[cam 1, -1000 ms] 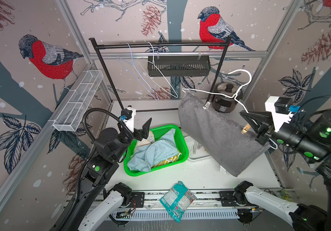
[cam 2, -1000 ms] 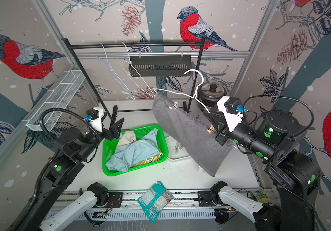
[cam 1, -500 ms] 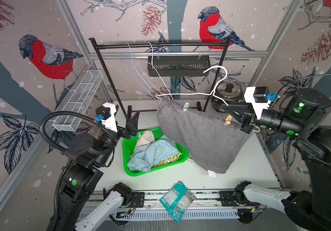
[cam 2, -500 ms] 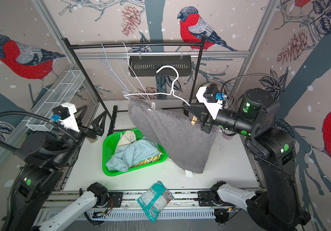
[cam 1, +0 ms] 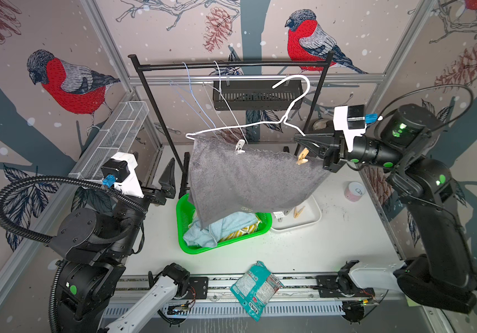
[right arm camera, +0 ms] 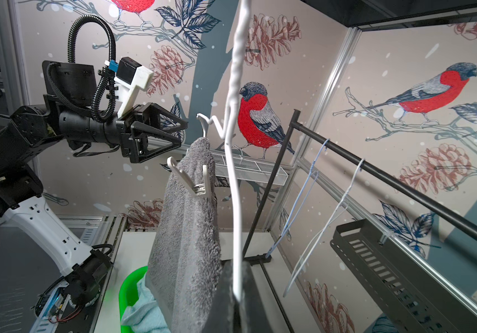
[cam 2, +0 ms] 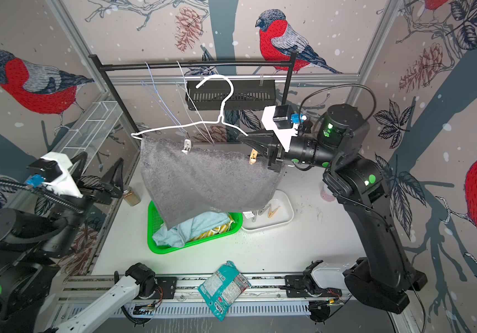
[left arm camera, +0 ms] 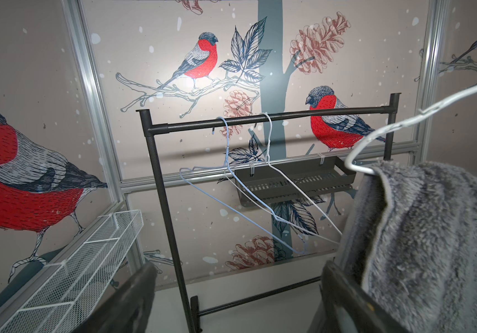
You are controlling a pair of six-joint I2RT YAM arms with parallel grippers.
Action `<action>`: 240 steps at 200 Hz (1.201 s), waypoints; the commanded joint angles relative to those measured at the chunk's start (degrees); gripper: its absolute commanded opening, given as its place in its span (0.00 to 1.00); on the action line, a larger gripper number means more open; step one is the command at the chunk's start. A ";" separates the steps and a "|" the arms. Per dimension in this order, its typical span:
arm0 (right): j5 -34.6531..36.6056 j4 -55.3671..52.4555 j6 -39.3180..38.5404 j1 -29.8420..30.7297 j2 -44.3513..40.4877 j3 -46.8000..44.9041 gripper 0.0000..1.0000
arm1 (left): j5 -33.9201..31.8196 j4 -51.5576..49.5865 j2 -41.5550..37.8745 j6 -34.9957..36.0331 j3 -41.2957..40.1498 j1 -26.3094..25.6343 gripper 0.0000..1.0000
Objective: Remove the clothespins securing towels to the hanger
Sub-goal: Pick up the hanger from the clothesline.
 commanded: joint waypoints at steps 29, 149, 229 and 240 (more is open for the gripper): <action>6.06 4.52 -2.75 6.91 4.39 2.35 0.00 | -4.46 -2.11 -1.16 3.37 1.05 -0.03 0.88; 7.39 4.60 -5.62 9.86 17.52 9.88 0.00 | -3.72 -4.41 -0.94 4.74 2.39 -0.03 0.87; 2.57 4.35 -5.51 9.59 16.85 2.55 0.01 | 12.37 -8.58 5.00 10.84 7.41 -0.03 0.79; 1.99 4.31 -5.53 9.49 16.63 1.21 0.01 | 16.90 -10.68 6.91 12.06 8.21 -0.03 0.79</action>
